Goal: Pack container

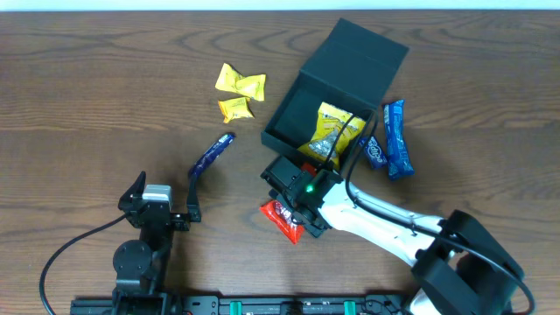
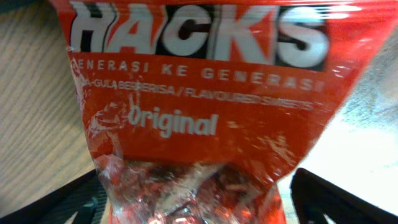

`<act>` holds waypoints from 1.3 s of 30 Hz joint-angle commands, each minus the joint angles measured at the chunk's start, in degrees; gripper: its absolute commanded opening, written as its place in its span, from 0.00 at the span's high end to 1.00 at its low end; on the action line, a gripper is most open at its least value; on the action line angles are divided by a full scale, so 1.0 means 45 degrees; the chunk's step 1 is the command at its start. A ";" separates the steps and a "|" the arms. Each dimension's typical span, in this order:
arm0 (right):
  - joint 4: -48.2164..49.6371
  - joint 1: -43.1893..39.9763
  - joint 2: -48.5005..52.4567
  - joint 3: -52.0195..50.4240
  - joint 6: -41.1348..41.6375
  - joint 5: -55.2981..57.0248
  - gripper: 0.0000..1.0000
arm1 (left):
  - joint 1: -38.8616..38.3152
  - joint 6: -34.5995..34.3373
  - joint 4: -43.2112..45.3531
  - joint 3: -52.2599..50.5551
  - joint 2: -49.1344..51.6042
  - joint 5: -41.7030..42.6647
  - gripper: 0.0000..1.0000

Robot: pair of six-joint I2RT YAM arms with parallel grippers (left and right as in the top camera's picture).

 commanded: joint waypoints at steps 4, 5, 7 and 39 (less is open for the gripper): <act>-0.0015 -0.0189 0.0311 -0.0053 -0.0087 0.0291 0.33 | -0.0019 -0.0044 -0.0593 -0.0141 -0.0029 0.0015 0.05; -0.0015 -0.0189 0.0311 -0.0053 -0.0087 0.0291 0.41 | -0.0019 -0.0049 -0.0593 -0.0141 -0.0029 0.0015 0.05; -0.0019 -0.0189 0.0311 -0.0053 -0.0092 0.0287 0.50 | -0.0019 -0.0049 -0.0588 -0.0141 -0.0029 0.0015 0.05; -0.2613 0.1098 0.0068 0.4070 -0.2710 0.1001 0.71 | -0.0019 -0.0049 -0.0588 -0.0136 -0.0029 0.0015 0.05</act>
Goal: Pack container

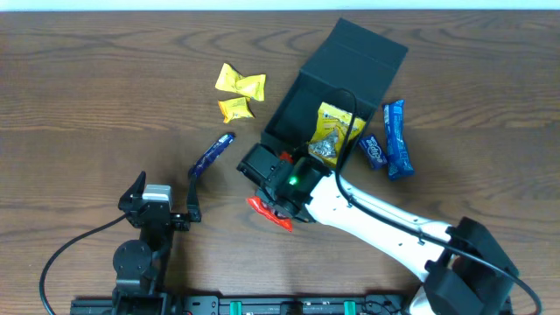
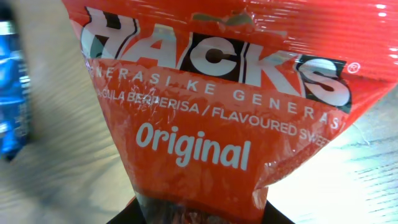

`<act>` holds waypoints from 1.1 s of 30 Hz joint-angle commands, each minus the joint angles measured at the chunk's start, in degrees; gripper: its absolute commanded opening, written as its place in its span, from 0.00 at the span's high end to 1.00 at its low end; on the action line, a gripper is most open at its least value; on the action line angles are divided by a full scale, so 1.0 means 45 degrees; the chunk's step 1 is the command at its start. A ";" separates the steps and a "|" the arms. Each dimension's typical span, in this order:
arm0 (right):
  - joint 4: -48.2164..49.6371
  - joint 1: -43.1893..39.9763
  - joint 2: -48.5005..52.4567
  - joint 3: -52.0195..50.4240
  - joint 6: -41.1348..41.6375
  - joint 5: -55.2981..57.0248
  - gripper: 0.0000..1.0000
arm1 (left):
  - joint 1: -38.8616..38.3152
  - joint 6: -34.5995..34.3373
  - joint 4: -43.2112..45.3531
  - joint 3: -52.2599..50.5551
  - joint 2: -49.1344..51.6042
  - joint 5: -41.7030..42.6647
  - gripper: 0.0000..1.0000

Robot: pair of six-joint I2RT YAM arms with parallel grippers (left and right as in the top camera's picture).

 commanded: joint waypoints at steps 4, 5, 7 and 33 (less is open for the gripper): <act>-0.0015 0.0146 -0.0015 0.1394 -0.1098 0.1107 0.72 | -0.0019 -0.0044 -0.0593 -0.0141 -0.0029 0.0015 0.05; -0.0029 0.0136 -0.0015 0.1520 -0.1146 0.1229 0.72 | -0.0019 -0.0049 -0.0593 -0.0141 -0.0029 0.0015 0.05; -0.0024 0.0102 -0.0015 0.1826 -0.1413 0.1486 0.72 | -0.0019 -0.0049 -0.0593 -0.0141 -0.0029 0.0015 0.05; 0.0534 -0.4347 -0.0015 0.2871 -0.5620 0.1297 0.71 | -0.0019 -0.0044 -0.0593 -0.0141 -0.0029 0.0015 0.05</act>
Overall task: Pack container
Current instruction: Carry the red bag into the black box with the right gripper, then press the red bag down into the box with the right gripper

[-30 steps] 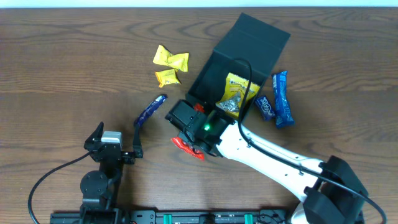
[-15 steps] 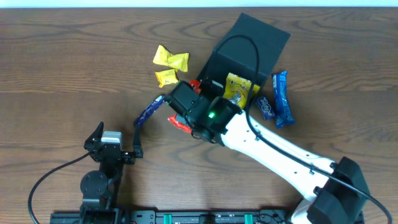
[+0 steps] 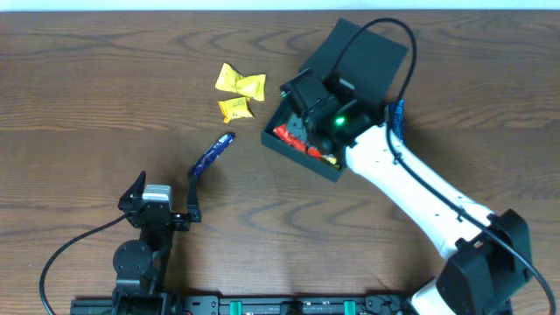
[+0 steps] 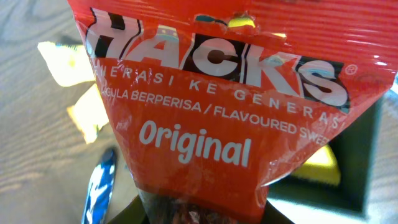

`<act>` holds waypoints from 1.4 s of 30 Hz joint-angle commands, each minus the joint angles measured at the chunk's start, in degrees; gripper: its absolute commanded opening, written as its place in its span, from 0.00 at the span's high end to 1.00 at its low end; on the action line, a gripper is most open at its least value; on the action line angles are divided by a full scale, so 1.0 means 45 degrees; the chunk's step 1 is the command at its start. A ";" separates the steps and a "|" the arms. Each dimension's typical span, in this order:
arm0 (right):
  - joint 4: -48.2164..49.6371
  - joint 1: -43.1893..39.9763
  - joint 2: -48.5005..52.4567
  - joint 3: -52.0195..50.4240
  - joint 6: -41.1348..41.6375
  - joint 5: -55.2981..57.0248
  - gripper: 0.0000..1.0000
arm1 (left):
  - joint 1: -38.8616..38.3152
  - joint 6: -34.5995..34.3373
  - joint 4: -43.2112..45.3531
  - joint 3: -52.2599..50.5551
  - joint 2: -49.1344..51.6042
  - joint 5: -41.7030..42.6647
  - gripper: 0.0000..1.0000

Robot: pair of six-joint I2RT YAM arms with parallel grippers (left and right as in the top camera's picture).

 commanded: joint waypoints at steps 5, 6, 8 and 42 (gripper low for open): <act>0.0223 -0.0787 0.0185 0.0384 -0.1132 -0.0257 0.72 | -0.0019 -0.0044 -0.0593 -0.0141 -0.0029 0.0015 0.05; 0.0272 -0.0816 0.0267 0.0384 -0.1200 -0.0316 0.72 | -0.0019 -0.0044 -0.0593 -0.0141 -0.0029 0.0015 0.05; 0.0539 -0.0889 0.0593 0.0384 -0.1428 -0.0622 0.72 | -0.0019 -0.0049 -0.0593 -0.0141 -0.0029 0.0015 0.05; 0.2166 -0.0811 0.2322 0.1015 -0.2880 -0.2108 0.57 | -0.0019 -0.0044 -0.0588 -0.0141 -0.0029 0.0015 0.05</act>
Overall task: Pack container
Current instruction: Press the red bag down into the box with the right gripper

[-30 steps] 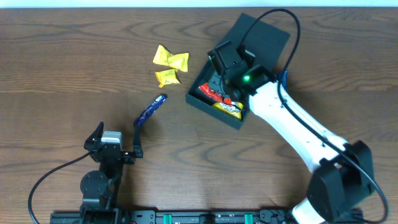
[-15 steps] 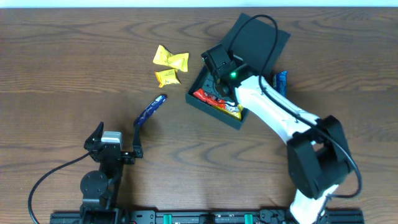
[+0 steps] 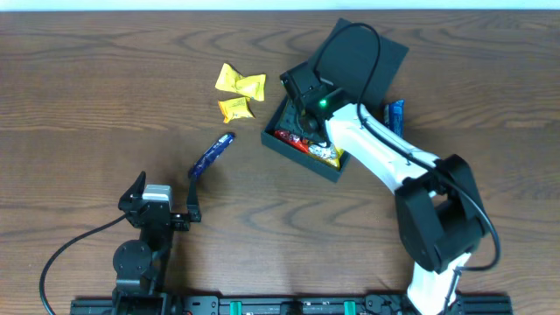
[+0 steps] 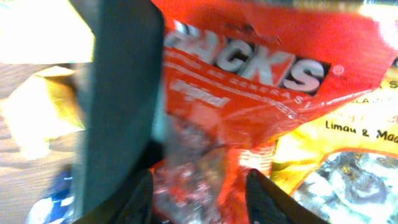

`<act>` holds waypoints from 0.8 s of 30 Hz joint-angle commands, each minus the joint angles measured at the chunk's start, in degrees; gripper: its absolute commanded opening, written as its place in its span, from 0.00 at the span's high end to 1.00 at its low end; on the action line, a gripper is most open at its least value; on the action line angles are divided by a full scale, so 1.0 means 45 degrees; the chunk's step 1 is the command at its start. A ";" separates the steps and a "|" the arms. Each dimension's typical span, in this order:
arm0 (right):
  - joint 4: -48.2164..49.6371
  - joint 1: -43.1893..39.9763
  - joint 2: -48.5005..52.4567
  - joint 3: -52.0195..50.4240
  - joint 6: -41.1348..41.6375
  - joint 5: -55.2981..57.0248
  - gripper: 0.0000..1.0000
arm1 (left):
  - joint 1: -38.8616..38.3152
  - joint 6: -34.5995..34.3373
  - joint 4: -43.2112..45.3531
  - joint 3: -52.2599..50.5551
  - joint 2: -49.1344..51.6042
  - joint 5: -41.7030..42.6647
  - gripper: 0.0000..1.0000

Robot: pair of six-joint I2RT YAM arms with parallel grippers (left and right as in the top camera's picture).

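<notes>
The black box (image 3: 273, 140) stands open at the table's middle right, its lid (image 3: 363, 52) leaning back. Inside lie a red Hacks sweet bag (image 3: 287, 137) and a yellow sweet bag (image 3: 329, 156). My right gripper (image 3: 303, 125) reaches down into the box. In the right wrist view its fingers (image 4: 140, 199) stand apart on either side of the red bag (image 4: 249, 93), open, with the box wall (image 4: 118, 93) at the left and the yellow bag (image 4: 348, 149) at the right. My left gripper (image 3: 164, 194) rests open at the front left.
Yellow candy packets (image 3: 238, 92) lie left of the box. A blue wrapper (image 3: 213, 154) lies on the table toward the left arm. Blue bars (image 3: 395, 114) show partly behind the right arm, to the right of the box.
The right gripper has gone lower into the box and has opened. The red bag now lies in the box against the left wall, farther from the wrist camera.
The right gripper stood open round the red bag on the table in front of the box. Then it was shut on the bag and held it off the table, then over the box. Now the bag rests inside, beside the yellow bag.
</notes>
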 commanded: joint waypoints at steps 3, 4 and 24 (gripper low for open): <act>-0.0296 0.0253 -0.1569 0.0636 -0.0695 0.0155 0.79 | -0.0019 -0.0049 -0.0593 -0.0136 -0.0029 0.0015 0.05; -0.0403 0.0287 -0.1666 0.0636 -0.0695 0.0277 0.93 | -0.0019 -0.0049 -0.0597 -0.0141 -0.0029 0.0015 0.05; -0.0432 0.0311 0.0185 0.0325 -0.1214 0.0010 0.99 | -0.0019 -0.0049 -0.0597 -0.0141 -0.0029 0.0015 0.05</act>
